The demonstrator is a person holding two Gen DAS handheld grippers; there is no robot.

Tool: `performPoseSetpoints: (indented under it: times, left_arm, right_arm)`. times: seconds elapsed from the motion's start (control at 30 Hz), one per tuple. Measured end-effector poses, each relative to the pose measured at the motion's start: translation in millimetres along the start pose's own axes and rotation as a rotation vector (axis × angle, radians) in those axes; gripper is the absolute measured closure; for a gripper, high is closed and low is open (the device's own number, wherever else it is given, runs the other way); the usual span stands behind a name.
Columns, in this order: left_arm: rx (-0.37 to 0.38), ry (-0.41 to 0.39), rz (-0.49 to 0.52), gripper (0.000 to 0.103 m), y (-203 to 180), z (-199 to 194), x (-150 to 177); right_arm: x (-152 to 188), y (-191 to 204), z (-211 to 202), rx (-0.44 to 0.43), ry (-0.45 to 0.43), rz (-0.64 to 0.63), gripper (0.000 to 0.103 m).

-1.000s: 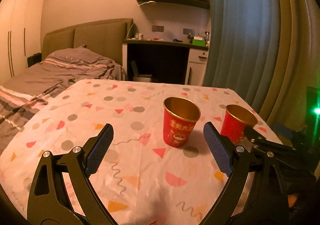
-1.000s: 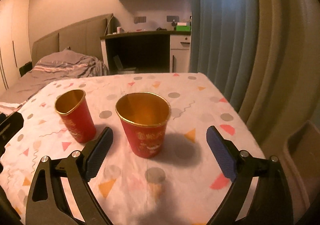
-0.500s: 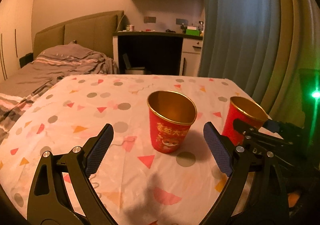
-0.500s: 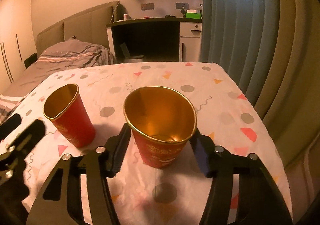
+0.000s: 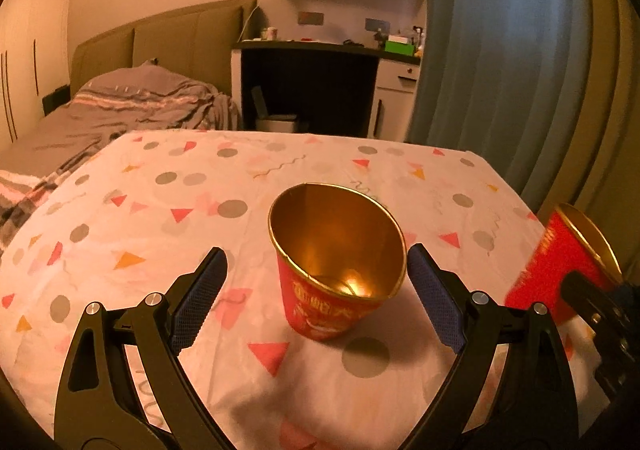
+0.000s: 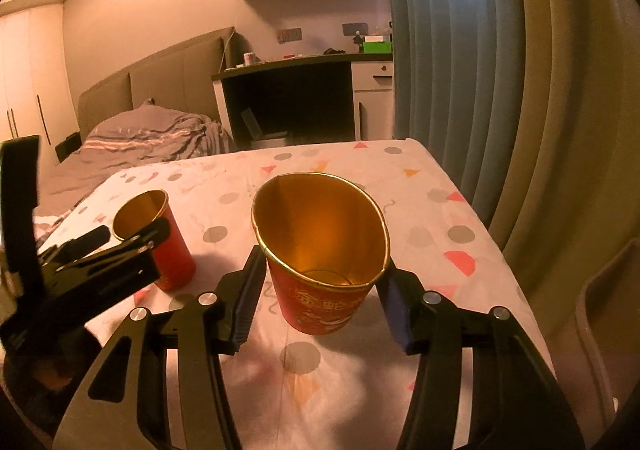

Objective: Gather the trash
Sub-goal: 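Grasp one red cup with the right tool while the left tool grasps the other red cup, then carry both red cups in the left and right tools to the bin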

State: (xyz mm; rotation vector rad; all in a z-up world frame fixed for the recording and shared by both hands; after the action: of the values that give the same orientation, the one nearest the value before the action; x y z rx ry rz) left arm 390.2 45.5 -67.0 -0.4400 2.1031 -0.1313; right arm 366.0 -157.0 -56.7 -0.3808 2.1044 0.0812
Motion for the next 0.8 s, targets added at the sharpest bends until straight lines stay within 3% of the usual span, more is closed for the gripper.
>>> performPoseSetpoints:
  times: [0.07,0.27,0.5,0.8]
  left_arm:
    - [-0.004,0.007,-0.015,0.016,2,3,-1]
    - [-0.001,0.048,-0.040,0.047,6,9,-2]
    - [0.002,0.038,-0.001,0.050,-1,-5,3]
    - [0.054,-0.019,0.067,0.050,-26,-66,13]
  right_arm:
    - [-1,1,-1,-0.004,-0.005,-0.003,0.049]
    - [1,2,-1,-0.012,-0.003,-0.016,0.049]
    - [0,5,-10,-0.010,-0.015,-0.030,0.049]
    - [3,0,-53,-0.001,-0.052,-0.052,0.049]
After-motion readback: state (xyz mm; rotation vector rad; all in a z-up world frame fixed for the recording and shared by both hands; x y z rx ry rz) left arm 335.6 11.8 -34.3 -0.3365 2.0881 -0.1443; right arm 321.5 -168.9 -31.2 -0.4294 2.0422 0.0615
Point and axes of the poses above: each gripper's, at about its wrist camera, not at the fingertips, and z roughly the way its jaws point, y to its left, x to its underside, the point moved 1 cm from there along z, roughly the way its jaws point, and after that the axes turned 13 degrees about -z, right-handed, at the moved point
